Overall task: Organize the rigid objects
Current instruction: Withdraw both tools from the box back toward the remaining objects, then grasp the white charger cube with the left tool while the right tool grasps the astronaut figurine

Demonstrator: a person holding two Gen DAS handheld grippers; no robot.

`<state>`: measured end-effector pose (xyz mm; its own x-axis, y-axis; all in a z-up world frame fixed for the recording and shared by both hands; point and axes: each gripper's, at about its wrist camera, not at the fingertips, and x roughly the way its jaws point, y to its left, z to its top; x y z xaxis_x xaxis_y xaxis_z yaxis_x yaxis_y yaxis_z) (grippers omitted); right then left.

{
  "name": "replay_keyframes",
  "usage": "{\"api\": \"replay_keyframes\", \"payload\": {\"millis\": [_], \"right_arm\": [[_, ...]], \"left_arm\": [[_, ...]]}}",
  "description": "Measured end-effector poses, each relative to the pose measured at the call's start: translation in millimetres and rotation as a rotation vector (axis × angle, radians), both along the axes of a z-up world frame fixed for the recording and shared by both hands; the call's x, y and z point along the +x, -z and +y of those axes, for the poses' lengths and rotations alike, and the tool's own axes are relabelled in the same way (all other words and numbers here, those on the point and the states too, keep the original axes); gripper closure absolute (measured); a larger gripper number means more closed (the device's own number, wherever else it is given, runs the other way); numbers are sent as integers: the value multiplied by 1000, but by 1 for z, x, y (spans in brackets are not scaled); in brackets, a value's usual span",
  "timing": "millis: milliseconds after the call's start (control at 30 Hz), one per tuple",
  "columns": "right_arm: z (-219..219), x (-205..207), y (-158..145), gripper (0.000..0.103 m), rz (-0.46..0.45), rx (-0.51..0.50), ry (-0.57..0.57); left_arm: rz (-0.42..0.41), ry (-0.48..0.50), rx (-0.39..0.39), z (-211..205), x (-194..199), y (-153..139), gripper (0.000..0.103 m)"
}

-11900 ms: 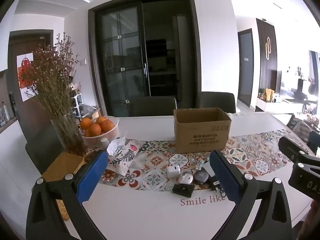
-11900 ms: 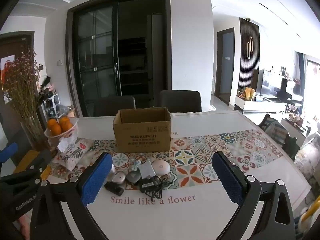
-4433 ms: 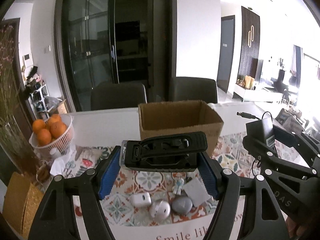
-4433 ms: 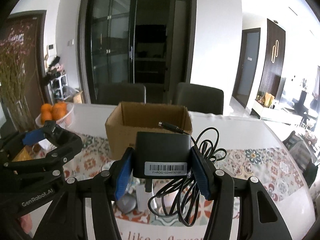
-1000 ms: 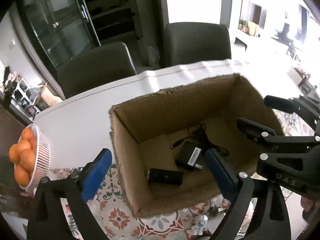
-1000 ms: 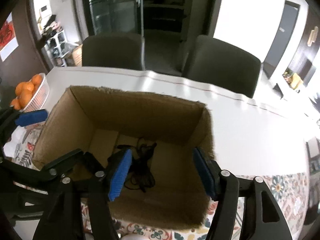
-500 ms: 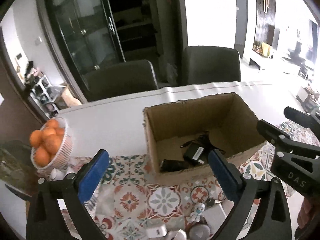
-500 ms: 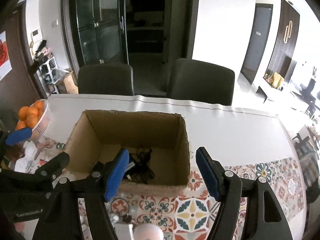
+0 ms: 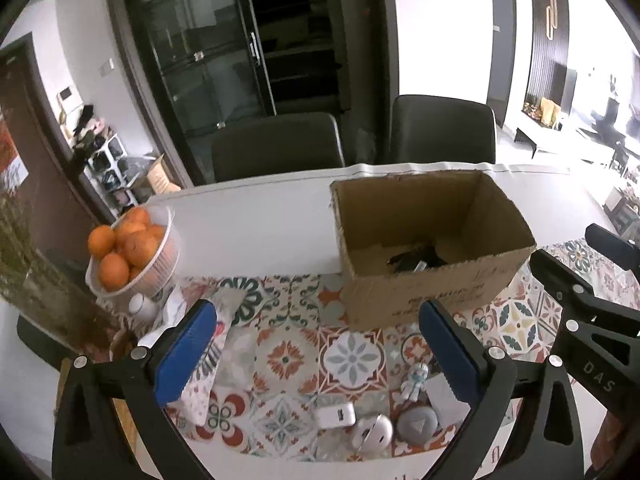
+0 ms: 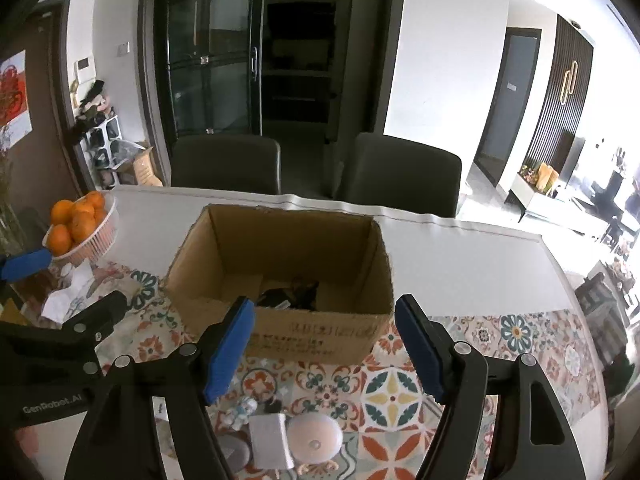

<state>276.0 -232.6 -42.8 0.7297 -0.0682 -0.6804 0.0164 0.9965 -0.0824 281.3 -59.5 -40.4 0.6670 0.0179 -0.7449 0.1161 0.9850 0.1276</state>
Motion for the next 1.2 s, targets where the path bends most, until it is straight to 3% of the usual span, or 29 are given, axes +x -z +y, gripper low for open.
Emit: {"api": "replay_keyframes", "payload": {"millis": [667, 1200], "right_arm": [[24, -30, 42, 29, 76, 11, -40], [34, -15, 113, 29, 264, 82, -144]], "left_arm": [[135, -98, -60, 34, -31, 52, 0], [277, -113, -36, 35, -27, 120, 0]]}}
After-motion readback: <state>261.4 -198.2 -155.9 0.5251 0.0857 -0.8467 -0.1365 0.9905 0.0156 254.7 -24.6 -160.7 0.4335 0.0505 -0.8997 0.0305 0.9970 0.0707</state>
